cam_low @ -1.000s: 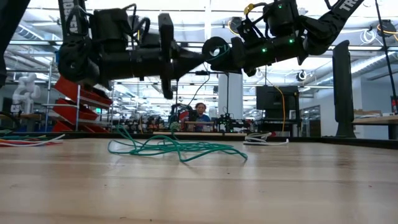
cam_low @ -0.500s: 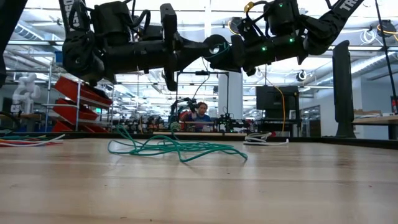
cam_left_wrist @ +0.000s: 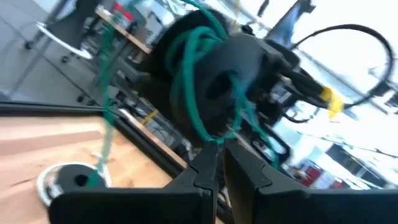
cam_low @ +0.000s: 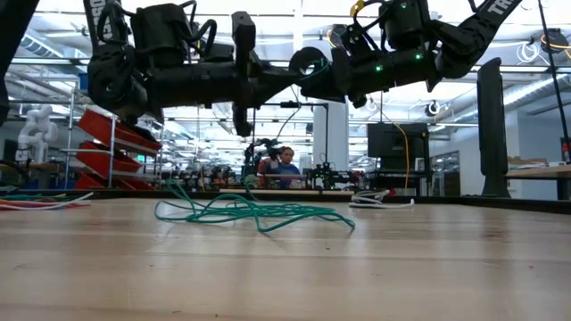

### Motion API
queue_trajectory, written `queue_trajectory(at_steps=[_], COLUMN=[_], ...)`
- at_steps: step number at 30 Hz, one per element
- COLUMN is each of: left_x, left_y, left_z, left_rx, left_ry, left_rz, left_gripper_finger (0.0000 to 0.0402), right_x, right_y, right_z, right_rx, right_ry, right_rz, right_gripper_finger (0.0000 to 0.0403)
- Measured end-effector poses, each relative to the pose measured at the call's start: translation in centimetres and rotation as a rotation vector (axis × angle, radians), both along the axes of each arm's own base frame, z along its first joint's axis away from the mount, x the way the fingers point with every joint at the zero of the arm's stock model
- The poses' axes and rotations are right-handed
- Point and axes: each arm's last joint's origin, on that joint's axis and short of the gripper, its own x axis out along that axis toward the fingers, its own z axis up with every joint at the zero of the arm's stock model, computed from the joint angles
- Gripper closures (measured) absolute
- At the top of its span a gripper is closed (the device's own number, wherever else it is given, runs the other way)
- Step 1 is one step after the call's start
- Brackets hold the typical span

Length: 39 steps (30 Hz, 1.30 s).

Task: Coil cords
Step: Coil the green wire onto the spool

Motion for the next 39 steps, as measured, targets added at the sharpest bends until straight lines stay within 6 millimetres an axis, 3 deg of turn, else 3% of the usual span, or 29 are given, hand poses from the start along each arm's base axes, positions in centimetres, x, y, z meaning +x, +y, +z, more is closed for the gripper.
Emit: queue_trajectory(at_steps=[9, 20, 29, 35, 39], left_x=[0.0, 1.8, 1.9, 1.7, 1.6], left_y=[0.9, 0.9, 0.9, -0.2, -1.1], left_z=[0.0, 1.0, 0.8, 0.4, 0.6], left_rx=[-0.012, 0.050, 0.053, 0.253, 0.381], left_ry=[-0.001, 0.036, 0.062, 0.123, 0.262], left_rz=[0.045, -0.003, -0.027, -0.111, -0.083], left_gripper_finger=[0.0372, 0.0372, 0.0372, 0.0372, 0.0372], right_x=[0.1, 0.1, 0.1, 0.1, 0.0], right_y=[0.2, 0.2, 0.2, 0.2, 0.1], right_z=[0.0, 0.1, 0.1, 0.1, 0.1], right_rx=[-0.001, -0.004, -0.005, -0.007, -0.006], right_ry=[-0.004, -0.012, -0.011, -0.009, -0.006], right_rz=[0.005, 0.005, 0.005, 0.006, 0.005], right_gripper_finger=[0.0403, 0.0403, 0.0403, 0.0403, 0.0403])
